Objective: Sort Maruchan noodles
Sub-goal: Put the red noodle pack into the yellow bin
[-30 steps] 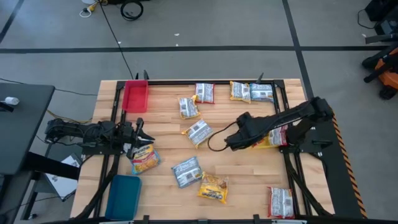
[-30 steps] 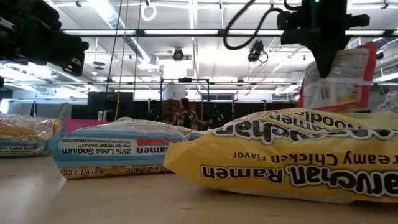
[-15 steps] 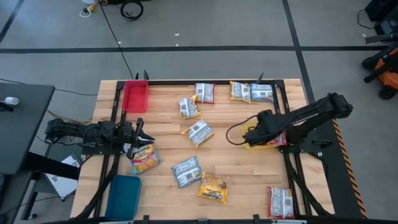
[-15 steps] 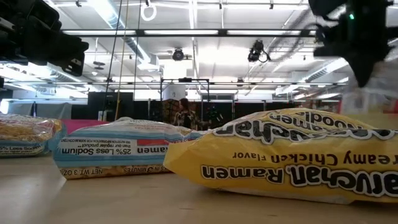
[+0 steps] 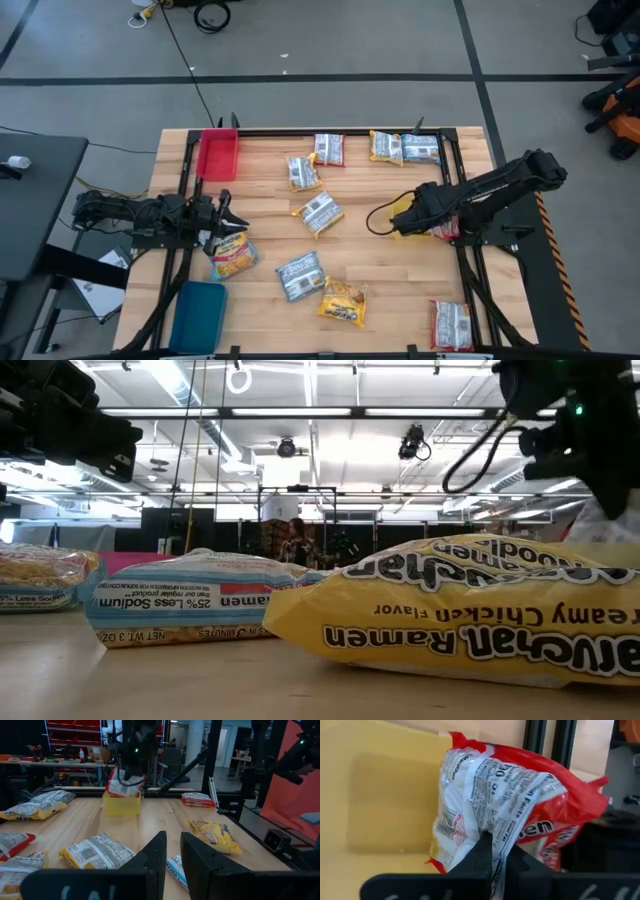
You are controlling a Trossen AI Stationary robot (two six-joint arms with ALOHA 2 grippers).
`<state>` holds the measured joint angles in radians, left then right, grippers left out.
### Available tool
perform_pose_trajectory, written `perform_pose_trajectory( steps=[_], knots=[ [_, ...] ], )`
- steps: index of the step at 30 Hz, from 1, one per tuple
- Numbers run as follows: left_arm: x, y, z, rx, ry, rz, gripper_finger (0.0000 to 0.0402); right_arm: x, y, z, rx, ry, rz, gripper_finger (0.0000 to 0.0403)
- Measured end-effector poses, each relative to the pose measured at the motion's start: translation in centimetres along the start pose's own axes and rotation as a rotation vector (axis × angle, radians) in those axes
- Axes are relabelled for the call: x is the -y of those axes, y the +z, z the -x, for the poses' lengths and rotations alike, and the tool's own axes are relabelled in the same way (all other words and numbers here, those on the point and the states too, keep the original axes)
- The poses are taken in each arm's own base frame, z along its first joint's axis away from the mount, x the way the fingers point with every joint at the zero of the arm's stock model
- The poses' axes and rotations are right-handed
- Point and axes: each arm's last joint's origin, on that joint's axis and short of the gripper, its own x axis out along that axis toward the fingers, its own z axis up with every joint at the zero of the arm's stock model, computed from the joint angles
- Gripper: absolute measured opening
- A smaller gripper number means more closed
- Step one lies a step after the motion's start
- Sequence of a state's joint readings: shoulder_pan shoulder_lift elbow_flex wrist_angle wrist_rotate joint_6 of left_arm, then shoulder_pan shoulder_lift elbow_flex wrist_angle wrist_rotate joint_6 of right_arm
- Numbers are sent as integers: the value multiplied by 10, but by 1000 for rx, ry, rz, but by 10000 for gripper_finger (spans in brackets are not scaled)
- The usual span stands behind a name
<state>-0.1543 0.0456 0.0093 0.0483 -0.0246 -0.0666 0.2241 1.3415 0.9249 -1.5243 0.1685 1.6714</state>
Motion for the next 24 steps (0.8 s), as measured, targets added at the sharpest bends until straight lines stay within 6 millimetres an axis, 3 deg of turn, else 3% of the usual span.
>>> perform_pose_trajectory(
  steps=[6,16,24],
  knots=[
    [0,0,0,0,0,0,62,0,9,22,-84,42,57,16],
    [0,0,0,0,0,0,62,-6,17,19,-183,26,206,16],
    [0,0,0,0,0,0,62,-8,16,34,-217,99,285,16]
  ],
)
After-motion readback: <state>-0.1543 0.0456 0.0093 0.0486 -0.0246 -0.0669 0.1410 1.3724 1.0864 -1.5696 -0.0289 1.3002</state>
